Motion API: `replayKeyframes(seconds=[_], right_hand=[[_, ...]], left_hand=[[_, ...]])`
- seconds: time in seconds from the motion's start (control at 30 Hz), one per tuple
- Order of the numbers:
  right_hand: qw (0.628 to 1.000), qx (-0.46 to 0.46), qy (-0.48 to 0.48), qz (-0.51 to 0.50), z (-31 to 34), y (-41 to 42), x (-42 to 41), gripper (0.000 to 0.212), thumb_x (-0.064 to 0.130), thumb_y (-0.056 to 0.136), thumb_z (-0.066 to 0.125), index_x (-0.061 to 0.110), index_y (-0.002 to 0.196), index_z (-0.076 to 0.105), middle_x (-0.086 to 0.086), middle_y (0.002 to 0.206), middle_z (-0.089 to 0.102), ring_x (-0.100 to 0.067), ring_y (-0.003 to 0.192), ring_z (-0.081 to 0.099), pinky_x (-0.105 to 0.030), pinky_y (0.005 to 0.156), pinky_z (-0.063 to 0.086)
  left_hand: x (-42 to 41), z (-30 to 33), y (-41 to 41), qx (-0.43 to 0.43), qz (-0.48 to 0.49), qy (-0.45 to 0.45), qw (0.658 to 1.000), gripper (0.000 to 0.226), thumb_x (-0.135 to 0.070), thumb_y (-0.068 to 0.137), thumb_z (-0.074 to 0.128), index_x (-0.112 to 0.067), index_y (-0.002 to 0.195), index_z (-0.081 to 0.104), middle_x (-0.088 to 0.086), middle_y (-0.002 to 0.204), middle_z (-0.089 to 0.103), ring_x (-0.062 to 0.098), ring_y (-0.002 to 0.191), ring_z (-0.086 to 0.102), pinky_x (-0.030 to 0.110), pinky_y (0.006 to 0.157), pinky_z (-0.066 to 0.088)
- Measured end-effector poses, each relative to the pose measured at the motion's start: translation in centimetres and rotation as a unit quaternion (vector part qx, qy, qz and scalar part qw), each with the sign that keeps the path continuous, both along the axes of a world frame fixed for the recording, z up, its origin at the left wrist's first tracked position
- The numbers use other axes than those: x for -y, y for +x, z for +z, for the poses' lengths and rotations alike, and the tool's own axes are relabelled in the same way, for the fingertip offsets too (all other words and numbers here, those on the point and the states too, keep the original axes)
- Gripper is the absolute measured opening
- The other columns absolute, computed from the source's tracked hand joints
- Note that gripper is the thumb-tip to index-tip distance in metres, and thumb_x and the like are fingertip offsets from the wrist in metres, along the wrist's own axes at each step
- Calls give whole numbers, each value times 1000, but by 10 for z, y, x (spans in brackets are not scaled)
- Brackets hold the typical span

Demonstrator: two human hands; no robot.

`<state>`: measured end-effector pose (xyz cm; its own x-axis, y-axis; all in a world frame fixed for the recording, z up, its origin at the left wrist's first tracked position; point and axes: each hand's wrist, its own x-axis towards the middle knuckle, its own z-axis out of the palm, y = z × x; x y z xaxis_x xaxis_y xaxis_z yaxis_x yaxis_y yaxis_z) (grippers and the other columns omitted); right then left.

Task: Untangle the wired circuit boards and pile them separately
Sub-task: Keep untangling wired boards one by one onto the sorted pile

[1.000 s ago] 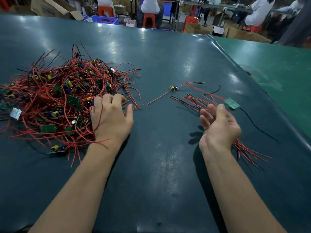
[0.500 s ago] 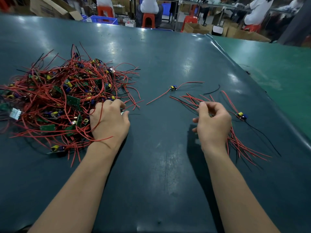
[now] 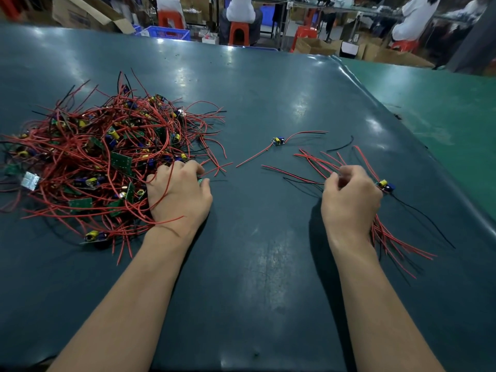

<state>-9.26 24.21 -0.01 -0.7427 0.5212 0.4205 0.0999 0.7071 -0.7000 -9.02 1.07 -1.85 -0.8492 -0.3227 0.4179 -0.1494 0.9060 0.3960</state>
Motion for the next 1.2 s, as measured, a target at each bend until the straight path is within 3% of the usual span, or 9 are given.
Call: replayKeyframes(seconds=[0.13,0.27,0.4,0.57,0.63,0.73,0.8,1.07,1.2], right_hand=[[999,-22,11,44,0,2,2,18,11,94,58,4,108,68,-16,101,71,-35,96,63,-41,90,47],[995,19,71,64,-3,1,0,16,5,93,53,2,82,64,-22,80,68,-39,72,51,-40,68,40],[987,-147,60,36,8,6,4,16,8,94,59,-1,99,71,-20,90,70,-36,80,62,-33,77,40],[966,-238,84,-62,16,13,8,36,25,96,58,3,68,64,-16,63,62,-37,58,54,-38,56,34],[974,-192,82,-93,17,16,3,38,32,97,54,5,72,65,-16,70,64,-39,65,56,-37,57,28],[989,39,101,-102,12,15,-7,32,38,96,54,9,97,68,-17,101,62,-43,87,60,-37,66,35],[977,160,113,-86,11,16,-9,32,38,94,57,10,107,65,-20,108,63,-46,97,61,-42,74,45],[978,161,110,-79,13,19,-15,38,43,94,56,8,97,73,-26,95,65,-46,89,61,-37,67,35],[975,187,98,-64,12,20,-15,40,45,93,57,8,93,73,-24,95,65,-43,90,61,-36,68,36]], left_hand=[[1,-1,0,3,-1,4,1000,20,-30,86,67,-19,102,69,9,104,66,35,105,55,44,91,40],[1,-1,0,7,0,1,1000,20,-30,86,66,-19,103,69,9,105,66,34,105,55,44,92,40],[2,0,-1,11,1,4,1000,20,-31,87,65,-20,103,69,8,106,66,34,106,54,44,92,39],[2,0,-1,8,-4,6,1000,20,-30,86,66,-20,103,69,8,104,67,35,104,56,43,92,40],[2,-1,-1,2,-5,9,1000,20,-29,85,67,-19,103,69,8,103,67,35,104,56,43,92,40],[2,-1,-1,-6,-2,12,1000,20,-29,85,68,-19,102,69,8,103,66,34,104,55,44,92,39],[1,-1,-1,-10,-1,10,1000,20,-29,85,69,-19,102,69,8,102,66,35,103,55,44,91,39],[0,-1,0,-4,0,17,1000,21,-29,86,68,-19,105,69,8,105,66,34,107,54,44,93,39],[0,3,1,-74,-51,77,993,25,-22,84,74,-12,107,69,10,107,67,33,106,54,41,96,40]])
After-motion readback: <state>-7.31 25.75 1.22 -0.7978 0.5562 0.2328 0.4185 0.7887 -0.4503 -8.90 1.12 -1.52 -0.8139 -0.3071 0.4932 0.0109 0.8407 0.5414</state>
